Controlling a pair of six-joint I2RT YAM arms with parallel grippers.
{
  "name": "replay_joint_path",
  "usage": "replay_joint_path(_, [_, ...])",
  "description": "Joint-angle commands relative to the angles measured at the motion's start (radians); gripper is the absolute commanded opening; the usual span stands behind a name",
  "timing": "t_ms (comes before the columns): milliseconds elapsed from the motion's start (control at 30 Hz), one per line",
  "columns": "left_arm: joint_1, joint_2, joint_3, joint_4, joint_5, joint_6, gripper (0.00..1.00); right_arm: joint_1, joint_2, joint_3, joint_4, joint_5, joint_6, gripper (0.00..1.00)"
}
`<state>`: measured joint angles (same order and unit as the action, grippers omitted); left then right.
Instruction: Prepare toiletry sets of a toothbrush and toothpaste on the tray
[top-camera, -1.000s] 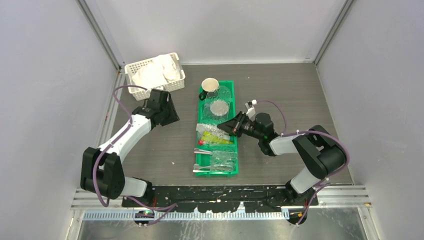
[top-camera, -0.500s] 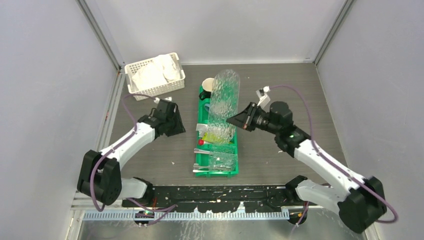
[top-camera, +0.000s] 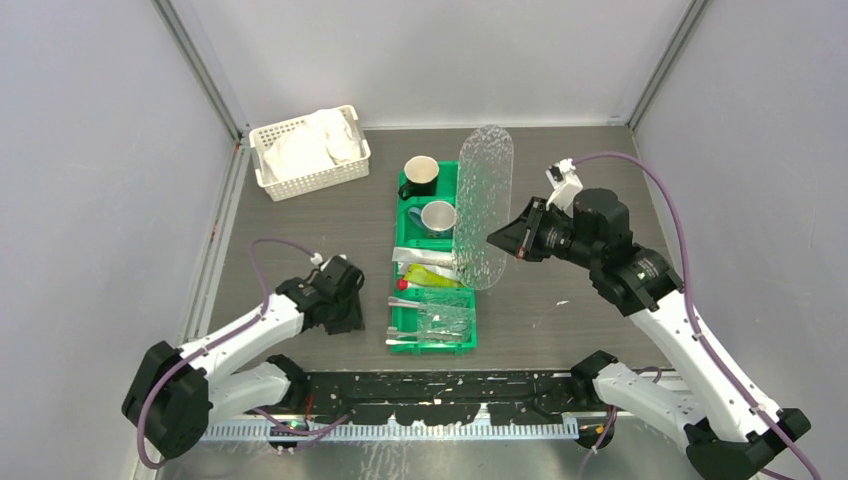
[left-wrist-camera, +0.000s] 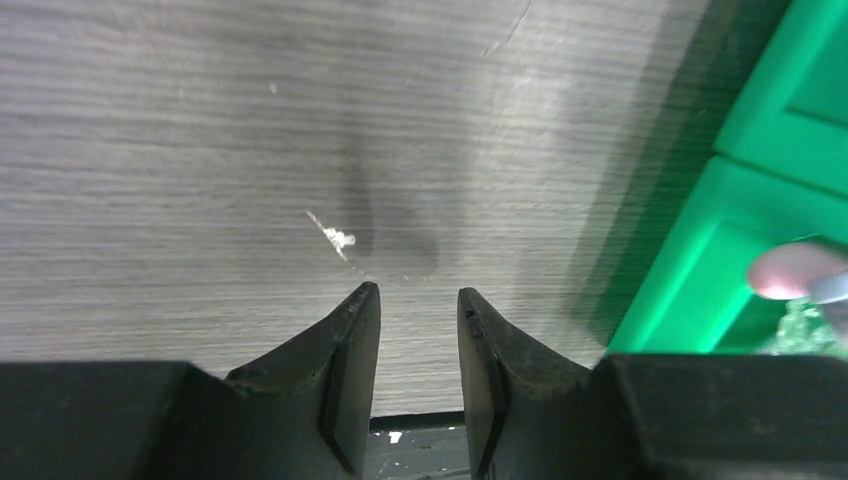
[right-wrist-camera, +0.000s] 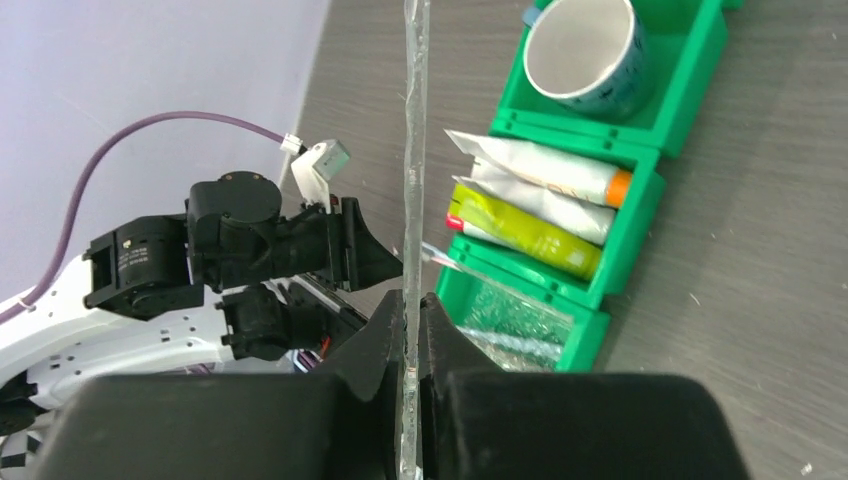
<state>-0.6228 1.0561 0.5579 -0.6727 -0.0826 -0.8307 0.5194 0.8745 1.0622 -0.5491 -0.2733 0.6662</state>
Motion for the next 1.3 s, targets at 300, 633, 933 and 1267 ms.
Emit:
replay_joint_path(300, [-0.342, 0.375, 0.11, 0.197, -0.099, -0.213, 0.34, -0.006, -0.067, 0.163, -0.182, 0.078, -0.094, 0.01])
replay_joint_path(633, [-0.55, 0.738, 0.42, 0.289, -0.133, -0.271, 0.35, -0.006, -0.066, 0.314, -0.359, 0.14, -0.172, 0.01])
replay_joint_path(933, [-0.548, 1.082, 0.859, 0.253, -0.075, -0.17, 0.35, -0.007, -0.095, 0.421, -0.501, 0.229, -0.227, 0.01])
replay_joint_path(1267, [-0.473, 1.315, 1.231, 0.201, -0.023, -0.093, 0.34, -0.006, -0.134, 0.405, -0.537, 0.265, -0.24, 0.01])
